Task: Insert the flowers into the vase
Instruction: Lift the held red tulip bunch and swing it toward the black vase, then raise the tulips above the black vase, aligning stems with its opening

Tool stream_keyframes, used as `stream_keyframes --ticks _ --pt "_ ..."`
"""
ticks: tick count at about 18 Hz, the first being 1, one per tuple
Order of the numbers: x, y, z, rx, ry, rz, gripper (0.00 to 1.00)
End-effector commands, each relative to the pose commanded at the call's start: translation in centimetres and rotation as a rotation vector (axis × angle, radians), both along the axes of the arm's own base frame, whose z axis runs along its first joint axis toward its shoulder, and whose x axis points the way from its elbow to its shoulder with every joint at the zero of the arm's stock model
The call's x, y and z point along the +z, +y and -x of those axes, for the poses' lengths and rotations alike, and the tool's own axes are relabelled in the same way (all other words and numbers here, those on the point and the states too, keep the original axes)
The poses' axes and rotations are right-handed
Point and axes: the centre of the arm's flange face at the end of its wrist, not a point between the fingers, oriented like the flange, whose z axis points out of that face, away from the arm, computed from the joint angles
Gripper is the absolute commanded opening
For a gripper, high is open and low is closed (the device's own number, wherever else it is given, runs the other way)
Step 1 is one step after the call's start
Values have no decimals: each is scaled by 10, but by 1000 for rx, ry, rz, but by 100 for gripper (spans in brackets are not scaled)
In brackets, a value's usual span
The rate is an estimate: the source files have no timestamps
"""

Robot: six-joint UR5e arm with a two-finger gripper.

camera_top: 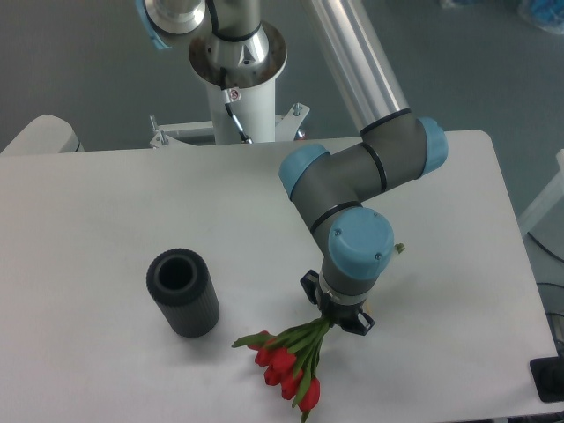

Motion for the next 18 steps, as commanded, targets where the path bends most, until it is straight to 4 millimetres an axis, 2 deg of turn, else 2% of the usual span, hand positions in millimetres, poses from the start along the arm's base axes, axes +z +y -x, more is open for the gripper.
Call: stream_keyframes --ticks 9,14,18 --pt "28 26 -28 185 -273 -255 11" --pt "58 38 -32 204 -450 -468 11" --pt "88 45 -37 193 -524 -599 10"
